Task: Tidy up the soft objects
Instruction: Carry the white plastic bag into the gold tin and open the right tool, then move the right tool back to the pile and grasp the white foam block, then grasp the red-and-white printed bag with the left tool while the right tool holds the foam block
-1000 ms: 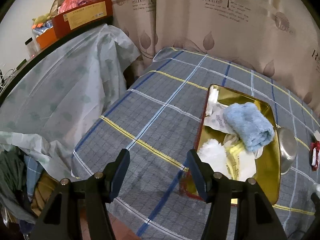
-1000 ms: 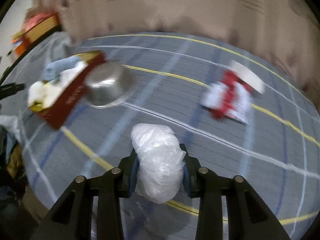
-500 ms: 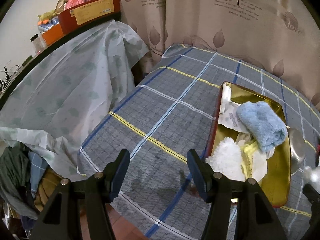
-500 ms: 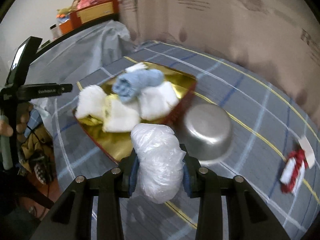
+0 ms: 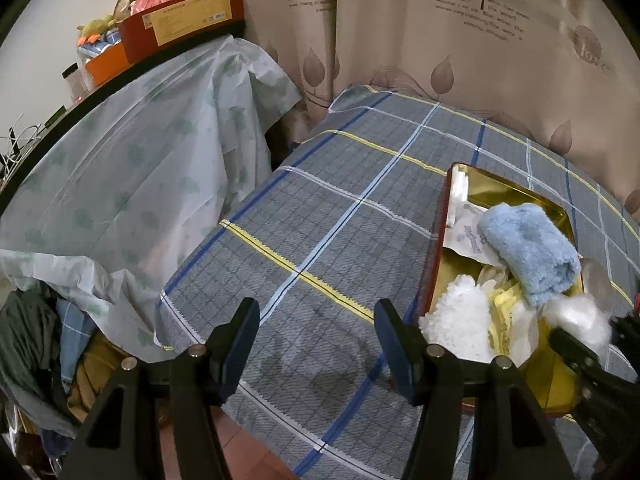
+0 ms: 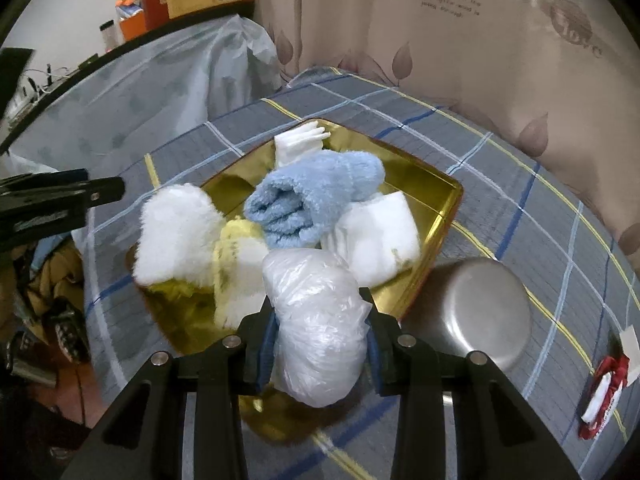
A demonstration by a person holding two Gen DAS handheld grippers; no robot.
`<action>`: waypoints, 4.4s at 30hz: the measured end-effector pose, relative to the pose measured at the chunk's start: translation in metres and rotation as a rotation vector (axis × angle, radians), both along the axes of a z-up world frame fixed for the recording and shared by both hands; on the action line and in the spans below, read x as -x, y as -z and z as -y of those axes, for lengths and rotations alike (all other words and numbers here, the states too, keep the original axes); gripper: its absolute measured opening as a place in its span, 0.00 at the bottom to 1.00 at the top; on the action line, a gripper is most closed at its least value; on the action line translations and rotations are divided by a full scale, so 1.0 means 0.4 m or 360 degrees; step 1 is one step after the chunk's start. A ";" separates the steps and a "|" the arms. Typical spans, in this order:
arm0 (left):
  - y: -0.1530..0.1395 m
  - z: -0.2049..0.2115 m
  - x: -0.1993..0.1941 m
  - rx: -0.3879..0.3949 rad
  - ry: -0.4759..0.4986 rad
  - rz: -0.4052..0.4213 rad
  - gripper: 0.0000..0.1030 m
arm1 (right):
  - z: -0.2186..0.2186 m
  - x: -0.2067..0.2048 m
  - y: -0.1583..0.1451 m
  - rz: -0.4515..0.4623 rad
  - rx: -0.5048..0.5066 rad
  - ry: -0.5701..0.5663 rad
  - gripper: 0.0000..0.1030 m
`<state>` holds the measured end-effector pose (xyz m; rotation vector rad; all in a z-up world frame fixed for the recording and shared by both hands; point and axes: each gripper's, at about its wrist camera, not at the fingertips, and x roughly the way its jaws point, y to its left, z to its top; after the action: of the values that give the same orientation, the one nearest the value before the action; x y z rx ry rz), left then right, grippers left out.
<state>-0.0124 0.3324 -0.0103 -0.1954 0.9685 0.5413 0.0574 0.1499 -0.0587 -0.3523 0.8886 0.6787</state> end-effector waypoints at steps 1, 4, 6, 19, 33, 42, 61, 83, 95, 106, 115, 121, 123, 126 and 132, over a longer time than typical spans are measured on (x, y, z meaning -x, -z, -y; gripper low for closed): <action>0.000 0.001 0.000 0.0000 0.0004 0.0001 0.59 | -0.009 -0.008 0.007 0.0001 0.0004 0.0004 0.33; 0.000 0.002 0.001 0.0006 0.0002 0.0004 0.59 | -0.027 -0.028 0.018 0.0003 0.0011 0.0019 0.33; 0.001 0.002 0.001 0.0010 -0.0002 0.0000 0.59 | -0.037 -0.039 0.025 0.0012 0.0009 0.0034 0.33; 0.002 0.001 0.003 0.0023 0.0005 0.0002 0.59 | -0.039 -0.040 0.028 0.0019 -0.0029 0.0051 0.58; -0.004 0.000 0.002 0.0018 0.0003 0.0008 0.59 | -0.013 0.045 -0.071 0.0118 -0.0152 -0.0006 0.75; -0.005 0.000 0.005 0.0011 -0.0020 0.0012 0.59 | 0.129 0.054 -0.100 0.0144 -0.0227 0.0128 0.75; -0.032 0.055 0.010 -0.0103 0.0018 0.0017 0.59 | 0.807 -0.183 -0.091 0.0175 -0.0133 0.1069 0.81; -0.074 0.190 -0.066 -0.0147 0.0192 -0.0079 0.59 | 0.959 -0.474 0.078 -0.0281 -0.0240 0.1222 0.85; -0.087 0.365 -0.163 -0.0182 0.0426 -0.0087 0.59 | 1.005 -0.382 0.041 0.0022 -0.0235 0.1214 0.69; -0.059 0.656 -0.267 0.0012 0.0852 -0.0107 0.59 | 1.156 -0.131 0.087 0.0114 -0.0134 0.1434 0.69; -0.025 0.958 -0.364 0.0228 0.1271 -0.0017 0.59 | 1.226 -0.034 0.154 0.0065 -0.0123 0.1488 0.69; 0.011 1.119 -0.436 0.0301 0.1382 -0.0043 0.60 | 1.215 -0.043 0.160 0.0058 -0.0076 0.1481 0.71; 0.029 1.167 -0.451 0.0283 0.1411 -0.0060 0.60 | 1.218 -0.041 0.161 0.0058 -0.0082 0.1484 0.71; 0.058 1.217 -0.476 0.0280 0.1405 -0.0100 0.60 | 1.217 -0.041 0.162 0.0060 -0.0074 0.1484 0.71; 0.123 1.266 -0.520 0.0290 0.1362 -0.0141 0.60 | 1.216 -0.039 0.161 0.0057 -0.0078 0.1485 0.72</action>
<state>0.1954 -0.1741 -0.0595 0.0903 1.0821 -0.3265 0.0729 -0.3367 -0.1233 0.1126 0.8840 -0.1692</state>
